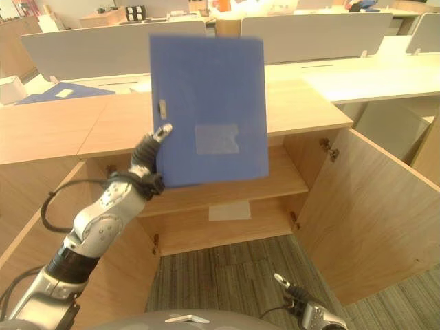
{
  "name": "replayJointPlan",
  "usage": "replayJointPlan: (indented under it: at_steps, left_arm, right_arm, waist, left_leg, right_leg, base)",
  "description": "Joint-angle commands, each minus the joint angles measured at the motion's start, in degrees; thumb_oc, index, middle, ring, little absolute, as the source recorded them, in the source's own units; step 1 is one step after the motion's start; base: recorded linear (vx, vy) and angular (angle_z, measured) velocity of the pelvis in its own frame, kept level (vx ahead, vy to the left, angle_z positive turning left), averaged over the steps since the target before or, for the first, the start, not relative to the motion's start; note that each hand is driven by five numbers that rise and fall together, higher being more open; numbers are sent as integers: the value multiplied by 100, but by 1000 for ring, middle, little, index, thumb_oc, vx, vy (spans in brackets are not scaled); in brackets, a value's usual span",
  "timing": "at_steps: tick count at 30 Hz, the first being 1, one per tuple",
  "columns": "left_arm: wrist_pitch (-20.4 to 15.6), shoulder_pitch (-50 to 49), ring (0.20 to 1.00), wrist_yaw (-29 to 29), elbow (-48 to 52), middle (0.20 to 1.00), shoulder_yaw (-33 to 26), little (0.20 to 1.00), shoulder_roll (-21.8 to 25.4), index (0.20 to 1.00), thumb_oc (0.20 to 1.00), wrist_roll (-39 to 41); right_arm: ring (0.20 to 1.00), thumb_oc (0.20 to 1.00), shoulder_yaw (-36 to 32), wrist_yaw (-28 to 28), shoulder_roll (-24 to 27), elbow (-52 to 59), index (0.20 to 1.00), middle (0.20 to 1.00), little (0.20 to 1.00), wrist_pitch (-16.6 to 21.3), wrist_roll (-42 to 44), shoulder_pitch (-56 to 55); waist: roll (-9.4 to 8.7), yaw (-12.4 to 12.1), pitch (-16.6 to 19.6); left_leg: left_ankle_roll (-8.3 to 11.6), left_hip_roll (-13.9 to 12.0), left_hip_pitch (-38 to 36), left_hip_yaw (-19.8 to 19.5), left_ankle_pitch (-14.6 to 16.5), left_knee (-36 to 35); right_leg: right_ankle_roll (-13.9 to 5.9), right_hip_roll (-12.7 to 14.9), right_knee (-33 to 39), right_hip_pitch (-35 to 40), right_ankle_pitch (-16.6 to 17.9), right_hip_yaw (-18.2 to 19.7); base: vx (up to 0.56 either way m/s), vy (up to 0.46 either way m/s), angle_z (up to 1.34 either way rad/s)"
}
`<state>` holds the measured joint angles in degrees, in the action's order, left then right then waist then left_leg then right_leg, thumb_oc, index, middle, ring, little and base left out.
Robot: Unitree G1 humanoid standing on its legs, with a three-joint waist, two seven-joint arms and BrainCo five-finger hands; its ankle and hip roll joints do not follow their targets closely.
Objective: Put the empty folder in the office cabinet
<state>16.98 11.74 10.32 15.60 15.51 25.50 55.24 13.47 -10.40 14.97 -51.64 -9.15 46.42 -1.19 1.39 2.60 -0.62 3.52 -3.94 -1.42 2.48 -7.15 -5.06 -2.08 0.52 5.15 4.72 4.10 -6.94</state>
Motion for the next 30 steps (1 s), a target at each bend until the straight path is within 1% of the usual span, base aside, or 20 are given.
replayJointPlan:
  at_steps: [1, 3, 5, 6, 9, 10, 11, 12, 13, 14, 15, 16, 18, 19, 20, 21, 22, 24, 28, 30]
  left_arm:
    - [-288, 462, 200, -536, -143, 200, -566, 200, -55, 200, 200, 184]
    - [-262, 271, 200, -654, -140, 200, -586, 200, -66, 200, 200, 217]
    - [-255, 41, 200, -832, -122, 200, -629, 200, -84, 200, 200, 145]
    - [-264, -114, 200, -921, -98, 200, -650, 200, -95, 200, 200, 141]
    - [-267, -135, 200, -939, -99, 200, -656, 200, -94, 200, 200, 129]
    - [-303, -210, 200, -997, -114, 200, -656, 200, -80, 200, 200, 80]
    - [-303, -210, 200, -997, -114, 200, -656, 200, -80, 200, 200, 80]
    - [-340, -241, 200, -1063, -175, 200, -656, 200, -76, 200, 200, 65]
    - [-340, -241, 200, -1063, -175, 200, -656, 200, -76, 200, 200, 65]
    - [-368, -249, 200, -1114, -228, 200, -639, 200, -72, 200, 200, -6]
    - [-368, -249, 200, -1114, -228, 200, -639, 200, -72, 200, 200, -6]
    - [-354, -196, 200, -1089, -267, 200, -589, 200, -54, 200, 200, -2]
    - [-314, -156, 200, -1063, -289, 200, -562, 200, -50, 200, 200, 8]
    - [-270, -127, 200, -1083, -324, 200, -545, 200, -34, 200, 200, -28]
    - [-270, -127, 200, -1083, -324, 200, -545, 200, -34, 200, 200, -28]
    - [-250, -128, 200, -1088, -334, 200, -530, 200, -21, 200, 200, -26]
    - [-250, -128, 200, -1088, -334, 200, -530, 200, -21, 200, 200, -26]
    - [-185, -237, 200, -1165, -298, 200, -532, 200, -25, 200, 200, -129]
    - [-226, -330, 200, -1199, -244, 200, -494, 200, -13, 200, 200, -158]
    - [-297, -381, 200, -1201, -192, 200, -441, 200, -12, 200, 200, -164]
  right_arm:
    - [1000, 1000, -88, 466, 191, 382, 1000, 1000, 1000, 207, 644, 313]
    - [1000, 1000, -250, 571, 309, 632, 1000, 1000, 1000, 50, 1087, 426]
    - [1000, 1000, -530, 558, 521, 984, 1000, 1000, 1000, 132, 1545, 635]
    - [1000, 1000, -732, 618, 652, 1442, 1000, 1000, 1000, 373, 1821, 796]
    - [1000, 1000, -770, 658, 674, 1544, 1000, 1000, 1000, 375, 1881, 824]
    - [1000, 1000, -948, 739, 803, 1998, 1000, 1000, 1000, 703, 1884, 1010]
    - [1000, 1000, -948, 739, 803, 1998, 1000, 1000, 1000, 703, 1884, 1010]
    - [1000, 1000, -1112, 810, 961, 2482, 1000, 1000, 1000, 1253, 1921, 1212]
    - [1000, 1000, -1112, 810, 961, 2482, 1000, 1000, 1000, 1253, 1921, 1212]
    - [1000, 1000, -1286, 914, 1096, 2794, 1000, 1000, 1000, 1429, 2153, 1399]
    - [1000, 1000, -1286, 914, 1096, 2794, 1000, 1000, 1000, 1429, 2153, 1399]
    - [1000, 1000, -1506, 997, 1163, 3053, 1000, 1000, 1000, 1455, 2683, 1655]
    - [1000, 1000, -1604, 1063, 1187, 3248, 1000, 1000, 1000, 1479, 2914, 1803]
    - [1000, 1000, -1636, 1052, 1189, 3455, 1000, 1000, 1000, 1141, 3444, 1960]
    - [1000, 1000, -1636, 1052, 1189, 3455, 1000, 1000, 1000, 1141, 3444, 1960]
    - [1000, 1000, -1627, 920, 1166, 3655, 1000, 1000, 1000, 987, 3813, 1983]
    - [1000, 1000, -1627, 920, 1166, 3655, 1000, 1000, 1000, 987, 3813, 1983]
    - [1000, 1000, -1429, 895, 967, 4411, 1000, 1000, 1000, 423, 4866, 1829]
    - [1000, 1000, -1134, 1054, 769, 4821, 1000, 1000, 1000, -60, 5378, 1603]
    - [1000, 1000, -812, 1087, 651, 5001, 1000, 1000, 1000, -425, 5605, 1442]
  waist:
    - [-249, -109, -150]
    - [-265, -152, -169]
    - [-288, -215, -181]
    - [-297, -250, -196]
    - [-298, -254, -198]
    - [-308, -276, -208]
    - [-308, -276, -208]
    - [-309, -293, -220]
    - [-309, -293, -220]
    - [-314, -317, -218]
    - [-314, -317, -218]
    - [-309, -364, -208]
    - [-309, -392, -194]
    - [-313, -417, -178]
    - [-313, -417, -178]
    - [-322, -419, -171]
    - [-322, -419, -171]
    - [-344, -423, -149]
    - [-357, -418, -139]
    - [-362, -415, -129]
  left_leg:
    - [-234, 338, -298, -14, 911, 6]
    - [-234, 341, -295, -29, 901, 6]
    - [-233, 338, -284, -59, 878, 6]
    - [-240, 341, -279, -79, 867, 6]
    - [-241, 342, -279, -83, 865, 6]
    - [-252, 349, -274, -93, 867, 6]
    - [-252, 349, -274, -93, 867, 6]
    - [-253, 357, -266, -108, 869, 6]
    - [-253, 357, -266, -108, 869, 6]
    - [-267, 361, -266, -116, 876, 6]
    - [-267, 361, -266, -116, 876, 6]
    - [-272, 379, -261, -153, 883, 6]
    - [-273, 385, -254, -172, 884, 6]
    - [-273, 389, -247, -188, 876, 6]
    - [-273, 389, -247, -188, 876, 6]
    - [-269, 394, -240, -195, 869, 6]
    - [-269, 394, -240, -195, 869, 6]
    - [-276, 403, -217, -202, 831, 6]
    - [-295, 413, -209, -191, 820, 6]
    - [-301, 413, -201, -172, 807, 6]
  right_leg:
    - [-321, 200, -15, 107, -392, -45]
    - [-319, 204, -15, 112, -384, -75]
    - [-311, 210, -15, 119, -375, -121]
    - [-306, 219, -15, 125, -370, -150]
    - [-306, 220, -15, 126, -370, -153]
    - [-307, 227, -15, 127, -374, -171]
    - [-307, 227, -15, 127, -374, -171]
    - [-313, 231, -15, 124, -375, -177]
    - [-313, 231, -15, 124, -375, -177]
    - [-316, 239, -15, 131, -375, -214]
    - [-316, 239, -15, 131, -375, -214]
    - [-324, 245, -15, 140, -387, -247]
    - [-331, 252, -15, 145, -393, -281]
    - [-334, 258, -15, 147, -394, -309]
    - [-334, 258, -15, 147, -394, -309]
    - [-344, 259, -15, 145, -390, -317]
    - [-344, 259, -15, 145, -390, -317]
    - [-364, 268, -15, 124, -363, -352]
    - [-379, 272, -15, 107, -351, -347]
    - [-383, 270, -15, 92, -342, -333]
  base:
    - [0, 0, 0]
    - [0, 0, 0]
    - [-15, 5, 2]
    - [-18, 9, 3]
    - [-9, 4, 4]
    - [-10, 4, 3]
    - [-23, 13, 12]
    - [-13, 9, 9]
    - [-13, 10, 12]
    - [0, 0, 0]
    - [3, 6, 4]
    - [0, 0, 0]
    - [2, 1, 2]
    - [3, 2, 4]
    - [2, 3, 5]
    - [0, 0, 0]
    - [2, 0, 7]
    - [-2, 0, 15]
    - [-4, 1, 7]
    - [-3, 3, 2]
